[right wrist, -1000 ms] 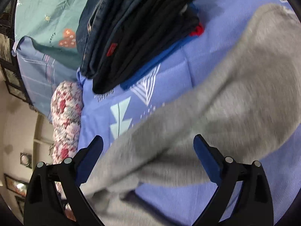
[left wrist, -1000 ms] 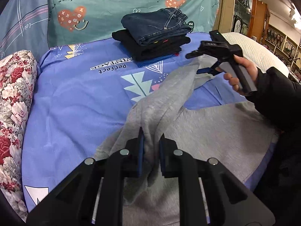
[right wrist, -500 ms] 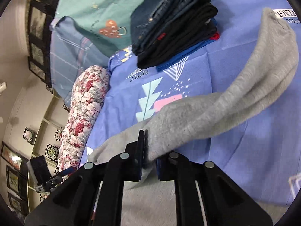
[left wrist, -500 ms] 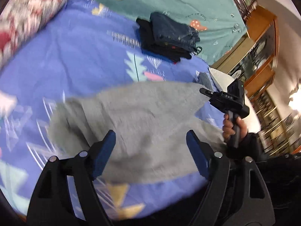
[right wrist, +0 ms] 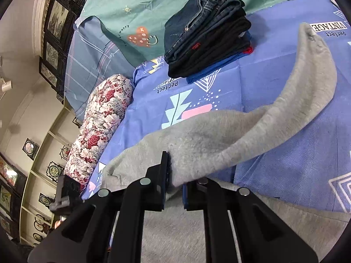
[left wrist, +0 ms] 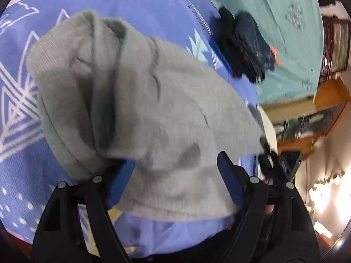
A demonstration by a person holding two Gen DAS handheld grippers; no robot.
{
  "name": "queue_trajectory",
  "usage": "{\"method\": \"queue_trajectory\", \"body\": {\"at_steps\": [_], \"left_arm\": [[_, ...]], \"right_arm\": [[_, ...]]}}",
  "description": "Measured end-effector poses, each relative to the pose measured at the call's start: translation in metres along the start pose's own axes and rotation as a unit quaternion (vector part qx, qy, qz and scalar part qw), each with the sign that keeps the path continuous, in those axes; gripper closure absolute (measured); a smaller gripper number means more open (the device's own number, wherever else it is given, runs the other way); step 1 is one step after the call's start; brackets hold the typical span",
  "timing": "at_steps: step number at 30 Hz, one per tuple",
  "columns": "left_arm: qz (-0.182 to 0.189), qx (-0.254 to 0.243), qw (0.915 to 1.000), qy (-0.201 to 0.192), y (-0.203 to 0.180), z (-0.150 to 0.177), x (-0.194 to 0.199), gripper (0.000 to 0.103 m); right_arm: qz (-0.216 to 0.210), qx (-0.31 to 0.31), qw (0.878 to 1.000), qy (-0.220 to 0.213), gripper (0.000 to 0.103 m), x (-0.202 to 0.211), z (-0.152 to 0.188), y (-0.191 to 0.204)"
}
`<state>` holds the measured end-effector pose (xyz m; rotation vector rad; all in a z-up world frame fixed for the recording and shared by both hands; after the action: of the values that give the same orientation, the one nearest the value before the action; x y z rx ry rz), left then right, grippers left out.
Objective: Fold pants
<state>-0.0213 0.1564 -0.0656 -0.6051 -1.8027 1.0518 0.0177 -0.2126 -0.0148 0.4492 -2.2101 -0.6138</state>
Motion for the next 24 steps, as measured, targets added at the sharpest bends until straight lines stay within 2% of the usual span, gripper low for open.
{"method": "queue_trajectory", "body": {"at_steps": [4,5,6,8,11,15,18,21,24], "left_arm": [[-0.009,0.015,0.9990,-0.040,0.003,-0.009,-0.001,0.027],[-0.011,0.015,0.9987,-0.048,0.002,-0.011,-0.001,0.032],[-0.016,0.001,0.9980,-0.061,-0.003,-0.012,0.000,0.055],[-0.017,-0.033,0.9971,-0.067,-0.014,-0.015,0.001,0.087],[-0.020,-0.050,0.9956,-0.077,-0.029,-0.024,0.004,0.089],[-0.031,-0.092,0.9906,-0.097,-0.052,-0.040,0.031,0.090],[-0.046,-0.111,0.9875,-0.102,-0.054,-0.045,0.056,0.090],[-0.072,-0.117,0.9860,-0.095,-0.038,-0.046,0.075,0.091],[-0.084,-0.102,0.9882,-0.078,-0.010,-0.041,0.073,0.091]], "right_arm": [[-0.004,0.005,1.000,0.004,0.091,0.002,0.006,0.001],[-0.005,0.006,1.000,0.005,0.091,0.002,0.007,0.001],[-0.005,0.007,1.000,0.005,0.091,0.002,0.007,0.001],[-0.005,0.011,1.000,0.003,0.091,0.004,0.009,0.001],[-0.005,0.015,1.000,0.003,0.091,0.006,0.009,0.001],[-0.012,0.038,0.999,-0.008,0.091,0.022,0.008,0.018],[-0.039,0.095,0.995,0.000,0.091,0.050,0.023,0.051],[-0.065,0.154,0.985,0.047,0.092,0.058,0.062,0.075],[-0.061,0.163,0.978,0.115,0.092,0.030,0.102,0.070]]}}
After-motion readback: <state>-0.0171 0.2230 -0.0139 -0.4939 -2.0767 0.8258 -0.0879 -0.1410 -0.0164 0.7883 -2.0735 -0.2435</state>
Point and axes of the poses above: each gripper's, at about its wrist camera, not at the fingertips, and x roughly against the way its jaws point, y to its left, z to its underside, the point moved 3 cm from there along -x, roughly the way its jaws point, and after that the axes turned 10 degrees about z, right-handed, at the moved point
